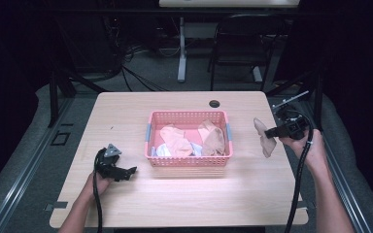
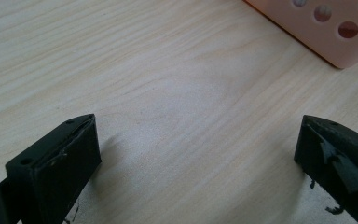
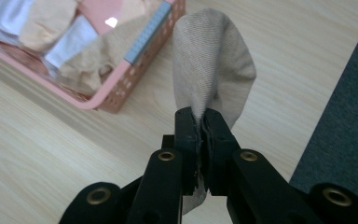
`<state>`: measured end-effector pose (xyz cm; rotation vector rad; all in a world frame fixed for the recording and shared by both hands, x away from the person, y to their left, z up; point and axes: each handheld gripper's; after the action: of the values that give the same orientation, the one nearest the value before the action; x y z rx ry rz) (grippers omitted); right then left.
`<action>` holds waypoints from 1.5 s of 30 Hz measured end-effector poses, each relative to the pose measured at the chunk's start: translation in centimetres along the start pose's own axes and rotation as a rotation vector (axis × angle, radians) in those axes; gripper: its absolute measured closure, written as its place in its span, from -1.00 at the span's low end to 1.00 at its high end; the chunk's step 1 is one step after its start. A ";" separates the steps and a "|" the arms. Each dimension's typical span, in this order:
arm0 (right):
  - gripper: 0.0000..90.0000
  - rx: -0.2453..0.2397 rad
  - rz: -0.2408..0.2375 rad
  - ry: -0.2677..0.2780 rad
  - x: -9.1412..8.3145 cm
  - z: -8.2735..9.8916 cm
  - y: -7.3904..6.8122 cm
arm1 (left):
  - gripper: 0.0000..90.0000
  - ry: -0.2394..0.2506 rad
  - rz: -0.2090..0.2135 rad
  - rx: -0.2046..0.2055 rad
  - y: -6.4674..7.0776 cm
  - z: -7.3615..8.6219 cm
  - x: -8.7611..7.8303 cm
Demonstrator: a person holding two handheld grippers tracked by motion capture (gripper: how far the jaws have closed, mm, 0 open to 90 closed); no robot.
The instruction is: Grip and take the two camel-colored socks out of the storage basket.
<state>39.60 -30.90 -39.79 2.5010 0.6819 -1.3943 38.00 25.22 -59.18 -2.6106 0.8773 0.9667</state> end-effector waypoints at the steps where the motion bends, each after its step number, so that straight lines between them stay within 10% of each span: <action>1: 0.91 -0.007 0.009 -0.019 0.2 0.1 0.0 | -1.00 0.000 0.000 0.000 0.0 0.0 0.0; 45: 0.90 0.102 0.013 -0.236 11.6 5.5 3.9 | -1.00 0.001 0.001 0.001 0.0 0.0 0.0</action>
<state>42.59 -33.02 -52.69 2.3542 0.5585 -1.7240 38.00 25.21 -59.19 -2.6103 0.8784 0.9657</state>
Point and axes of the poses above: each handheld gripper's, and its own axes: x roughly forward along the jaws, z roughly out of its underside, y roughly to its right, and after that the axes turned 4 degrees about y, right-handed
